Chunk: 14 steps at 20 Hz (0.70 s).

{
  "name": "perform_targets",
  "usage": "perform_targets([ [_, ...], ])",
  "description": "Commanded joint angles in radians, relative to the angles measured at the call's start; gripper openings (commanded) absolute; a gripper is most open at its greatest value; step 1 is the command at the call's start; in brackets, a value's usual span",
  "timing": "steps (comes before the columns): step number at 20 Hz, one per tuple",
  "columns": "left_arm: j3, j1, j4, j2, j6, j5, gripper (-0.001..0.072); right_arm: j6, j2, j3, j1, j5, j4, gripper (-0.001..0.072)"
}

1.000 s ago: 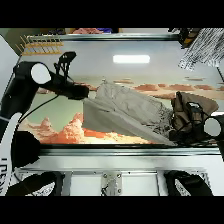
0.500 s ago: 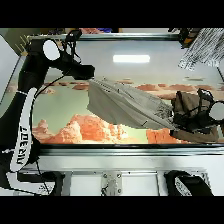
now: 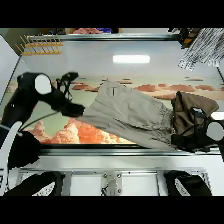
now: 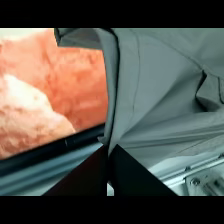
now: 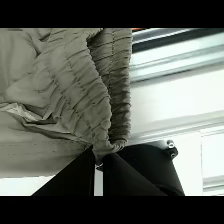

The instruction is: Fold the clothes and pants, and hang the long-sleeved shirts on hangers.

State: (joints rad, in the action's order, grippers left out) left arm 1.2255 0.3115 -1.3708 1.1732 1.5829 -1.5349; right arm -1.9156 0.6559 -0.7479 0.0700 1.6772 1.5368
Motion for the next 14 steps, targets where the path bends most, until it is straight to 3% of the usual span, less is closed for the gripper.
perform_targets([
  [1,-0.253,0.025,0.009,-0.147,-0.005,-0.027,0.0009,0.0,-0.078,0.034,0.006,0.059,-0.005,0.0033],
  [2,-0.29,0.039,0.011,-0.171,-0.005,-0.013,0.001,0.0,-0.084,0.034,0.006,0.059,-0.005,0.0037],
  [3,-0.317,0.052,0.011,-0.193,-0.005,0.007,0.0011,0.0,-0.085,0.034,0.006,0.06,-0.008,0.0134],
  [4,-0.336,0.067,0.01,-0.213,-0.005,0.035,0.0179,0.0,-0.084,0.034,0.006,0.059,-0.02,0.0377],
  [5,-0.337,0.074,0.009,-0.227,-0.006,0.068,0.0521,0.0,-0.084,0.034,0.006,0.051,-0.031,0.06],
  [6,-0.32,0.071,0.008,-0.231,-0.006,0.107,0.0628,0.0,-0.084,0.032,0.006,0.043,-0.036,0.0611],
  [10,-0.129,-0.069,0.022,-0.111,-0.005,0.303,0.0628,0.0,-0.084,-0.014,0.006,0.006,-0.038,0.0611],
  [14,0.061,-0.229,0.256,0.173,-0.053,0.522,0.0601,0.0,-0.084,-0.032,0.006,-0.05,-0.041,0.0611],
])
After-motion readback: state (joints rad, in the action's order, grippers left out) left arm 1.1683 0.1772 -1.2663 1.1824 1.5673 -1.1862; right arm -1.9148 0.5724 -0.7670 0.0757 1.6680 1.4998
